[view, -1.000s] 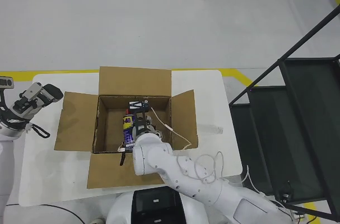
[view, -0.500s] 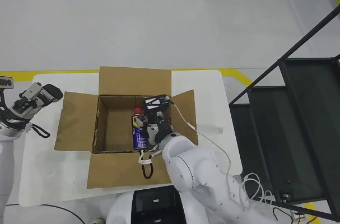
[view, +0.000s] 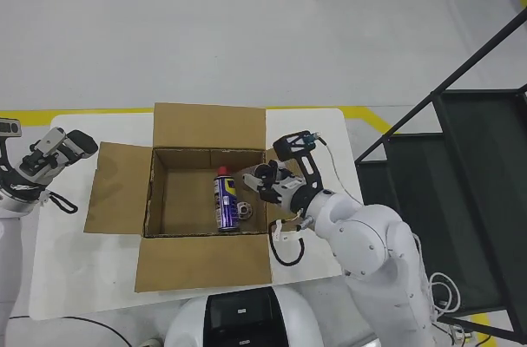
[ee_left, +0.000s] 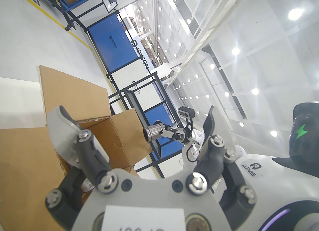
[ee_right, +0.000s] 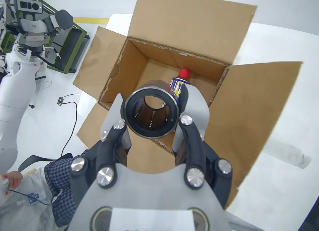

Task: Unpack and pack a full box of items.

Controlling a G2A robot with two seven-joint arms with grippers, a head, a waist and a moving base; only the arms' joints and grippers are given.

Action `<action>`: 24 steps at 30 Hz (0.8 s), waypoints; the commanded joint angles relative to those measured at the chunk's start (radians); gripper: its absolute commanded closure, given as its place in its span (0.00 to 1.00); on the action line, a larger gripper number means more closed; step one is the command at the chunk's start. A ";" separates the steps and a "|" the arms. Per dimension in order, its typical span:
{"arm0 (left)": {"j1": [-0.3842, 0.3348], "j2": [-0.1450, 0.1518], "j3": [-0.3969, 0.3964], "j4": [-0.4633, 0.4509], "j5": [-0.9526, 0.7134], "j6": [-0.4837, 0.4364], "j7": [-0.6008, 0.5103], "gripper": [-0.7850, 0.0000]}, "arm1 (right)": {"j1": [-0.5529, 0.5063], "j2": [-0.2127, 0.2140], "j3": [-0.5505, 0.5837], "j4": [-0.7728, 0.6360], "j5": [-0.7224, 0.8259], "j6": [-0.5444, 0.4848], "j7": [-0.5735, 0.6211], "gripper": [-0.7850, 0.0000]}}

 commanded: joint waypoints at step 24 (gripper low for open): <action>0.000 0.000 0.000 0.000 0.000 0.000 0.000 0.00 | -0.024 0.007 0.033 -0.019 0.039 -0.028 0.026 1.00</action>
